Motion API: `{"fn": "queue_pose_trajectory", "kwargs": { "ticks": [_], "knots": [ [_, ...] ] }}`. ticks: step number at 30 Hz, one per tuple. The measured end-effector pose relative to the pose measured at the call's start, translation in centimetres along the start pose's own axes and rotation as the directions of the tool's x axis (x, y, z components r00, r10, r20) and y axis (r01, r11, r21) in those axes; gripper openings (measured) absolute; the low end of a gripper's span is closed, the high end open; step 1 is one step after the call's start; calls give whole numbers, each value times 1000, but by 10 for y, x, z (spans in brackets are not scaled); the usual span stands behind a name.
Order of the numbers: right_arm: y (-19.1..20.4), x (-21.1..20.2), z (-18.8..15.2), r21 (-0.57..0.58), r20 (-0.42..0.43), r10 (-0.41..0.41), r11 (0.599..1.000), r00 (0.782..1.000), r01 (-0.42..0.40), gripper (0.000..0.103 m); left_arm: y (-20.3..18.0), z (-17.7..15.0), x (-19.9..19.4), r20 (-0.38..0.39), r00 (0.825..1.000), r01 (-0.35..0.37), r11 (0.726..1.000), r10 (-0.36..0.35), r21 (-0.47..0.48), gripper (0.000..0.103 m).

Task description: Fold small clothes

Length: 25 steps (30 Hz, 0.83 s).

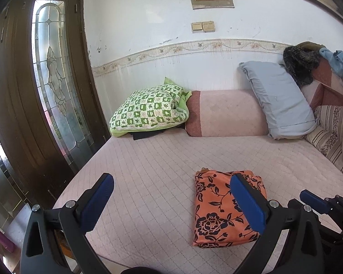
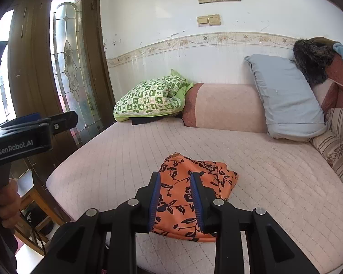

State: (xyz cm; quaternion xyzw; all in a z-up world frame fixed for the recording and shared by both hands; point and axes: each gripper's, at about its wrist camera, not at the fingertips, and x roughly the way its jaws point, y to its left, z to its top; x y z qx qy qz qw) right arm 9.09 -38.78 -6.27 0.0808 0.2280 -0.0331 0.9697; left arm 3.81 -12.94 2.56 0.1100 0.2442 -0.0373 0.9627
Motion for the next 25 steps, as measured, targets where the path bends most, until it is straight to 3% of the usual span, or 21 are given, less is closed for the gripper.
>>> {"fn": "queue_pose_trajectory", "kwargs": {
  "ticks": [12, 21, 25],
  "knots": [
    [9, 6, -2, -20, -15, 24, 999, 1000, -24, 30, 8, 2, -4, 5, 1000, 25, 1000, -25, -17, 101],
    [3, 15, -6, -11, -32, 34, 999, 999, -34, 30, 9, -1, 3, -7, 992, 122, 990, -123, -64, 101],
    [-4, 21, -8, 6, -41, 23, 1000, 999, -23, 30, 11, -3, 11, -10, 991, 130, 987, -131, -94, 102]
  ]
}}
